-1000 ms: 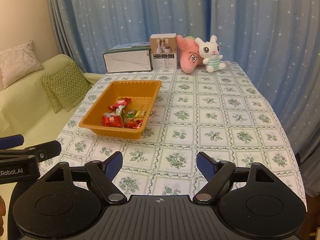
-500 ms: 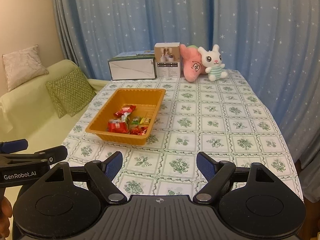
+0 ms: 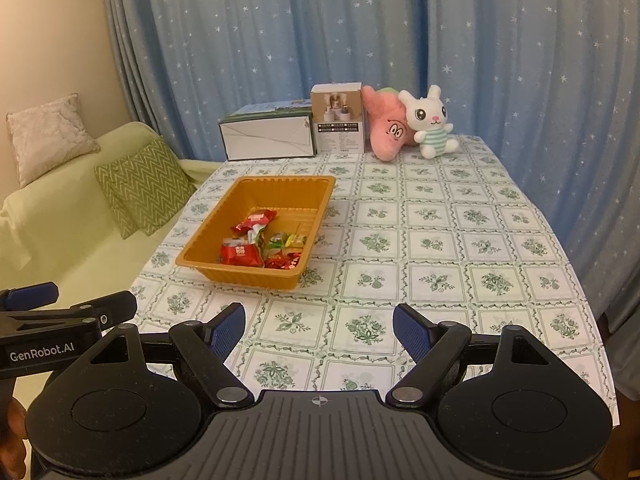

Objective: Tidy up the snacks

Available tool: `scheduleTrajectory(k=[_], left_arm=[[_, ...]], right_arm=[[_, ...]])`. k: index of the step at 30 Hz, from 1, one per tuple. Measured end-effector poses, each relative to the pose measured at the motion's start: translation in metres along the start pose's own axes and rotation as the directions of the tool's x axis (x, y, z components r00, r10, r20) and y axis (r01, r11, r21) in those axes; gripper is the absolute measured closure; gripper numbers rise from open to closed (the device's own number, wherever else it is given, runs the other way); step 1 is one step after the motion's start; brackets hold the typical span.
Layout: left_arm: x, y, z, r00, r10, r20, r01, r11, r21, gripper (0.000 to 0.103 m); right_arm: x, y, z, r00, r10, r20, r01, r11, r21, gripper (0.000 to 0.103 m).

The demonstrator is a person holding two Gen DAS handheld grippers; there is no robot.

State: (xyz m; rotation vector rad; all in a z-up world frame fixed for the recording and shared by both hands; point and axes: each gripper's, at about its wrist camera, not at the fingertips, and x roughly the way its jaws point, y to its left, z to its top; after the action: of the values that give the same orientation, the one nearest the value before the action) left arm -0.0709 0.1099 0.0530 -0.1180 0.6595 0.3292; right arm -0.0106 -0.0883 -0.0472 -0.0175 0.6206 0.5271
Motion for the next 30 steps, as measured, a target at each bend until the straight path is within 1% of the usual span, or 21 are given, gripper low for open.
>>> scheduleTrajectory(k=[30], left_arm=[[0.0036,-0.006,-0.0038,1.0,-0.017,-0.011,0.017,1.0,0.004,0.0]], right_arm=[[0.0002,-0.0054,-0.0016,1.0,0.001,-0.003,-0.001,1.0,0.013,0.022]])
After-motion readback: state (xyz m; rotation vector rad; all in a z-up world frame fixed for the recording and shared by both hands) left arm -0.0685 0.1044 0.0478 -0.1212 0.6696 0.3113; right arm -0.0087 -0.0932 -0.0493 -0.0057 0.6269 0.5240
